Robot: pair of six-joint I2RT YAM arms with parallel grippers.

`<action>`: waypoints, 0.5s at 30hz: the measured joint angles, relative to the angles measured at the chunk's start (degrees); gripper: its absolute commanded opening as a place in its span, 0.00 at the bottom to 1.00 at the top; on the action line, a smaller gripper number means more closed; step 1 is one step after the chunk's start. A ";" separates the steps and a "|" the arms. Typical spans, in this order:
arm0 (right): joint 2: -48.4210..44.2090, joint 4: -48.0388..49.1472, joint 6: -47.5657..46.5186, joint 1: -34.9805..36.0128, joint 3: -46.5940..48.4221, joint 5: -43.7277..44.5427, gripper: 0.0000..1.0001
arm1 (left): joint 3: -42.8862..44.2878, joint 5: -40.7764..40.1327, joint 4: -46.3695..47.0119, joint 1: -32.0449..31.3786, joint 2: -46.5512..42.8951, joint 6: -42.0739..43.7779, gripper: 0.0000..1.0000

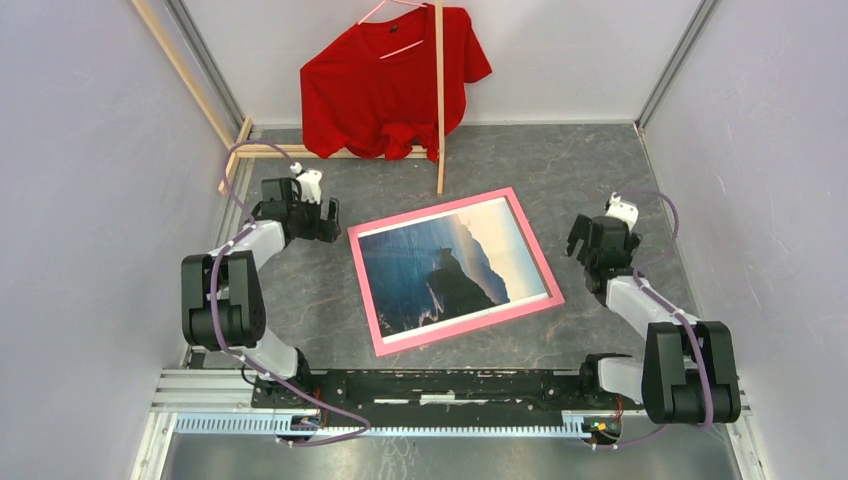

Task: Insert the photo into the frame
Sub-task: Reset both arms

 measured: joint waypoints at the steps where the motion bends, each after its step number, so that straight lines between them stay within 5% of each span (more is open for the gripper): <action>1: -0.09 1.70 -1.46 -0.02 -1.90 2.12 0.98 | -1.92 0.13 3.39 0.02 0.15 -1.70 1.00; 15: -0.48 38.32 -12.35 -0.02 -26.05 14.64 0.98 | -27.93 0.22 48.09 -0.22 -0.61 -11.54 1.00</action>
